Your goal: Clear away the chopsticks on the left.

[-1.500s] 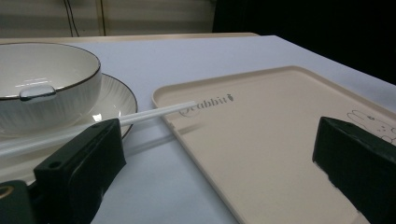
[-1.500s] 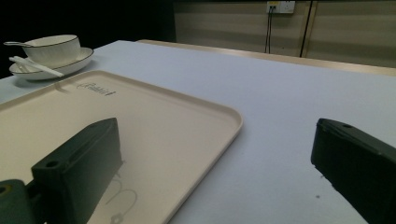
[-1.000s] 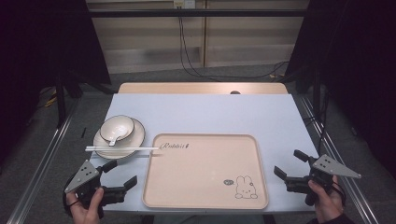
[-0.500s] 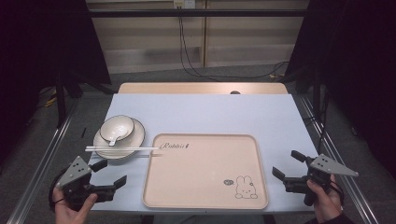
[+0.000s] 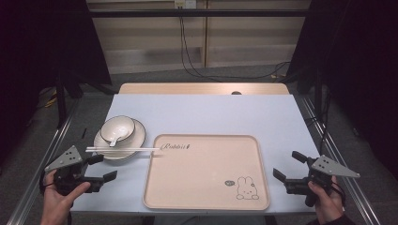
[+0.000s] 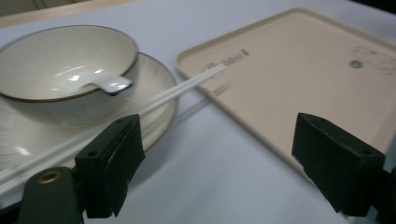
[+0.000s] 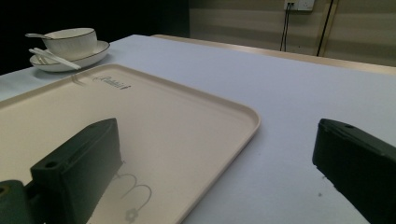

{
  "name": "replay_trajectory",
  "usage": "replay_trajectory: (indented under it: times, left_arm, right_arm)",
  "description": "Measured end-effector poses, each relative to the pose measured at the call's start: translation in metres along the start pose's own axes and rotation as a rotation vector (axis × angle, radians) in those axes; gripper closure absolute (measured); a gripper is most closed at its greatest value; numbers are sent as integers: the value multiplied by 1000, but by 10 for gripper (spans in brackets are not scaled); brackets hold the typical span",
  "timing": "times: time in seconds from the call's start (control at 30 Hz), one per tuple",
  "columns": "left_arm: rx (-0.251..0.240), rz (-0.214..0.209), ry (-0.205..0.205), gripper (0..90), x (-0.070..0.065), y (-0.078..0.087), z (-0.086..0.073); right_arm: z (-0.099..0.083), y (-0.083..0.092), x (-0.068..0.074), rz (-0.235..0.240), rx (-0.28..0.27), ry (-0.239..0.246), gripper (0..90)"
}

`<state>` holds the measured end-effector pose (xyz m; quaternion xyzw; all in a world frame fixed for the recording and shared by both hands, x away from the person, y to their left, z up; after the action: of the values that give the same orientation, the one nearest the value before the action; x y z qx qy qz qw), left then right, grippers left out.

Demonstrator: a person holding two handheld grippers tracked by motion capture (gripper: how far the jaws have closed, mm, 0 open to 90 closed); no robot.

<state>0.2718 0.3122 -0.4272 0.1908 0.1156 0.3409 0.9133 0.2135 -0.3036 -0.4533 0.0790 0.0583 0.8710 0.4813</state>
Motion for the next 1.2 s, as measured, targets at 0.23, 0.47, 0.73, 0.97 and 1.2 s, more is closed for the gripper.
replay_trajectory:
  times: [0.23,0.47,0.73,0.97,1.2]
  left_arm:
    - [57,-11,-53,165,19,-3,4]
    - [62,-35,-49,162,43,-13,8]
    - [134,-51,-127,303,66,-29,1]
    - [155,-48,-139,505,77,-37,-2]
    - [163,-24,-158,629,83,-40,-4]
  right_arm:
    - [0,1,1,5,-7,2,6]
    - [0,1,1,10,-4,-3,6]
    - [-1,1,2,11,4,-2,7]
    - [-1,1,2,6,2,-11,7]
    - [-2,2,1,5,12,4,9]
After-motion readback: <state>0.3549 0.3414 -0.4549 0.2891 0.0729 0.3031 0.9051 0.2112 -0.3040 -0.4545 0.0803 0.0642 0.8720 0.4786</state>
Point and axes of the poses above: each handheld gripper's, and its own axes: y roughly backward along the jaws, z roughly out of its top, x roughly to its left, the point moved 3 cm from there along -y, roughly forward along the jaws, and after that the axes turned 7 degrees about -x, right-handed, at the moved point
